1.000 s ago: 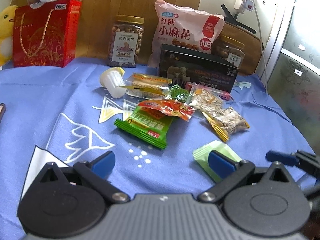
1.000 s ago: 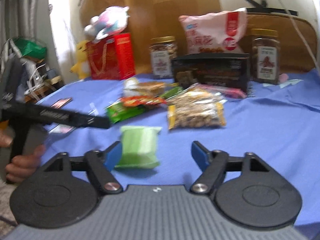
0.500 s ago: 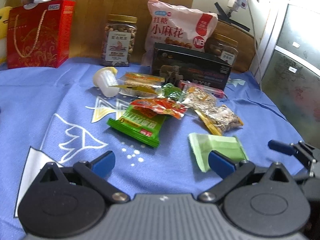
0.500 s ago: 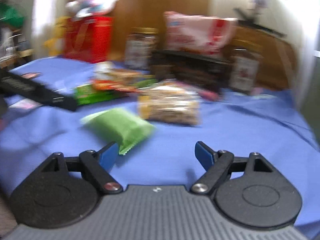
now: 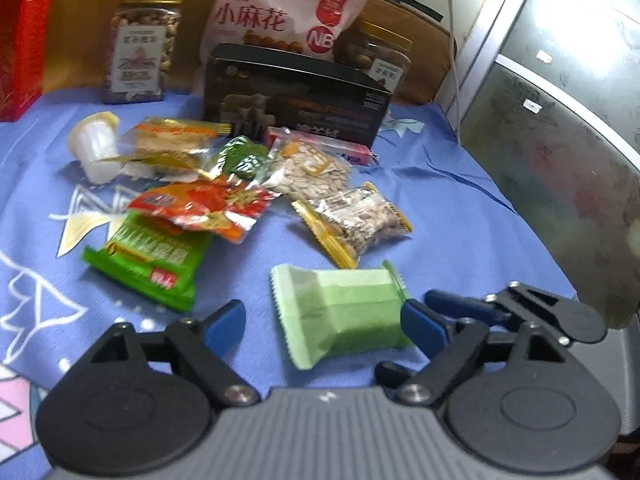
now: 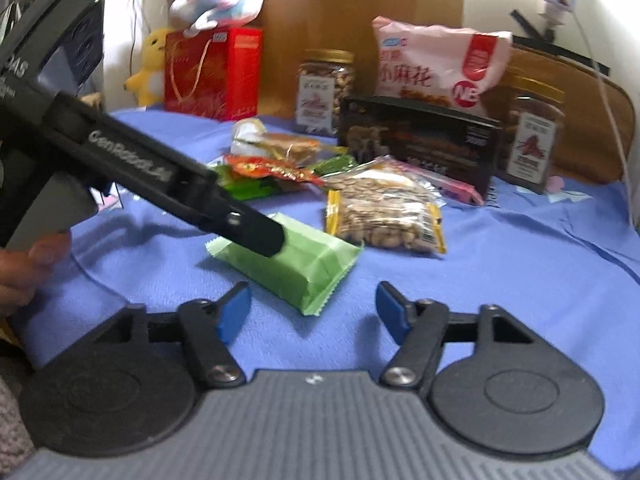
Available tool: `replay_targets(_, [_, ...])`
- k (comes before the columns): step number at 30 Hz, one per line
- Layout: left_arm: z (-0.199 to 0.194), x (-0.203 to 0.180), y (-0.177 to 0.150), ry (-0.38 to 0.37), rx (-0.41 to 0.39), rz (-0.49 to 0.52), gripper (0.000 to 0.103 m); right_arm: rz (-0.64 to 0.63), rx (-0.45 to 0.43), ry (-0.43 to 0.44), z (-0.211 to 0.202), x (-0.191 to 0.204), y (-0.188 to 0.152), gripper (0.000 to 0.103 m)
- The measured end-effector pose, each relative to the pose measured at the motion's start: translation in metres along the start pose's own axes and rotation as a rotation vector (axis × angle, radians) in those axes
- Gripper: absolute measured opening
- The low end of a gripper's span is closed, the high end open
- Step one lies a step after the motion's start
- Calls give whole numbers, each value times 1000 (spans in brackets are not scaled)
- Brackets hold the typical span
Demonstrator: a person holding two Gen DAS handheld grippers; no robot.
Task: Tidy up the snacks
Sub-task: 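Carry the green package toward the left tool while the left tool closes on it, then lower the green package into the open tin box and open the left tool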
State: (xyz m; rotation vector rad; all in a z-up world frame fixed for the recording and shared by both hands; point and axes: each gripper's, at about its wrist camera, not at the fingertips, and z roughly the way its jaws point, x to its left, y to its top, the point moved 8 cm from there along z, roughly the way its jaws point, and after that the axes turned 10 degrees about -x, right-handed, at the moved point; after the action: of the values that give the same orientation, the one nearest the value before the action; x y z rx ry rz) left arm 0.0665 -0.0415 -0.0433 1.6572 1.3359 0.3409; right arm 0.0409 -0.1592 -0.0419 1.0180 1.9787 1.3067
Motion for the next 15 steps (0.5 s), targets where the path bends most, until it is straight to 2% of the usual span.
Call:
replay_targets(2, [4,-6,0,-20,13,9,70,15,11,19,5,0,0,48])
replay_targets(3, [5,-9,-1,-21,15,19,67,29,13,35,6,0,0,38])
replay_targets(5, [5,-14,-1,-21,19,37,57,38,14,48,7,1,3,36])
replay_targets(7, [0,-18,4,-27,18,43,57,38,5,49,5,2,6,35])
replay_targets(11, [-16,-29,29,-48,-53,89,57,68,-55,63,-5,-6,24,35])
replay_targets(13, [-19,-34,50,-49,-101,118,57,58,-116,50,-4,-16,49,35])
replay_targets(14, [-18,-35,61,-47,-120,128,57,58,-116,50,-4,-16,49,35])
replay_targets(15, [-15,-35,75,-44,-139,134,57,26,-155,25,4,-26,68,35])
